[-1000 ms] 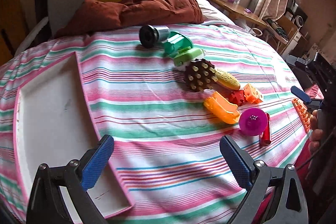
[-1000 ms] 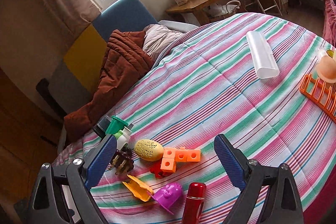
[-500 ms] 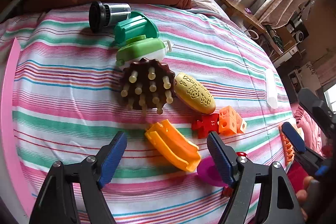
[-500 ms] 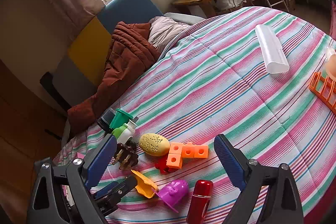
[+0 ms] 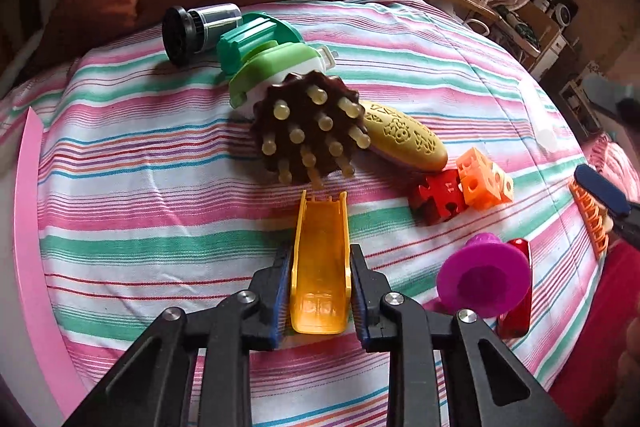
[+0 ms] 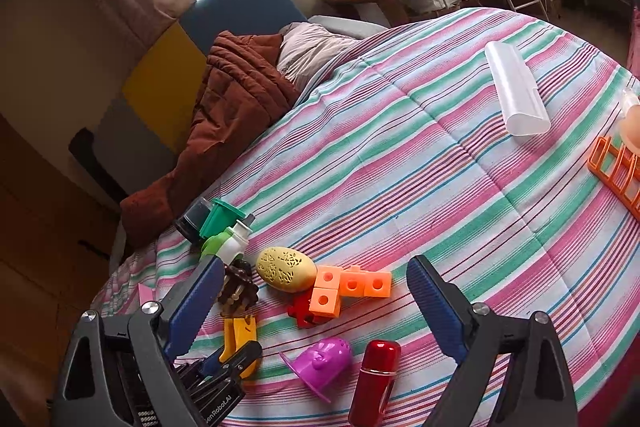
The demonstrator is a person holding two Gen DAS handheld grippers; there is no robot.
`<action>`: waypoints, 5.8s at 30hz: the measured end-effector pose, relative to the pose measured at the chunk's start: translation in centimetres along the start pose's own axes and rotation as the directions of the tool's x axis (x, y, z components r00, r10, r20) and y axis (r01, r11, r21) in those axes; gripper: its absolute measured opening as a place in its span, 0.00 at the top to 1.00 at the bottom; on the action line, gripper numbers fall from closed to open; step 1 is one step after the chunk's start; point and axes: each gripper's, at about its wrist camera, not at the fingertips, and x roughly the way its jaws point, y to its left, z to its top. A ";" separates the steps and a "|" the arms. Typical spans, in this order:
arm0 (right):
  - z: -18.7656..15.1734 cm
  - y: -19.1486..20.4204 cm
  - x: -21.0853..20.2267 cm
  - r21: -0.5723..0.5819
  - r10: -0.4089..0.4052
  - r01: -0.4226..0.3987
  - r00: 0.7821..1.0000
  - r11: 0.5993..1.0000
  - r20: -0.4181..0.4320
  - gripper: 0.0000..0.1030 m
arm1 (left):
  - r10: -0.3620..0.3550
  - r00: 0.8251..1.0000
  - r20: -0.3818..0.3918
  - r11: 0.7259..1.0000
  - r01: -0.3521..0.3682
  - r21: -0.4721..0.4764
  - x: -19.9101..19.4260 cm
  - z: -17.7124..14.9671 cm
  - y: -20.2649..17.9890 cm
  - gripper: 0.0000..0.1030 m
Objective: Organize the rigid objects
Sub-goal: 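Close the left gripper on the orange slide piece, then lift the orange slide with the left gripper while the right gripper approaches the brown brush, then grasp the brown spiky brush with the right gripper while the left holds the slide, then carry the orange slide into the white tray and open the left gripper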
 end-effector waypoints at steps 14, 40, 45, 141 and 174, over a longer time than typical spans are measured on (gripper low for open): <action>-0.4 0.1 0.7 -0.014 -0.049 0.048 0.998 0.999 -0.033 0.23 | 0.035 0.996 0.078 0.991 -0.045 0.129 -3.8 -6.1 0.9 0.74; -4.9 14.8 14.5 -0.582 -0.214 -0.001 0.929 0.813 -0.301 0.42 | -0.058 0.981 0.187 0.998 0.051 0.042 -12.9 -10.6 5.6 0.74; -8.1 15.2 11.9 -0.646 -0.171 -0.118 0.915 0.754 -0.367 0.42 | -0.065 0.975 0.212 0.998 0.062 0.019 -14.3 -11.3 6.4 0.74; -9.9 14.1 9.6 -0.503 0.008 -0.273 0.885 0.820 -0.466 0.60 | 0.312 0.942 0.123 0.869 -0.230 -0.439 -10.5 -3.1 32.0 0.71; -10.9 14.9 8.9 -0.615 -0.052 -0.209 0.924 0.761 -0.379 0.64 | 0.393 0.902 0.180 0.869 -0.300 -0.393 -18.8 -15.2 20.9 0.50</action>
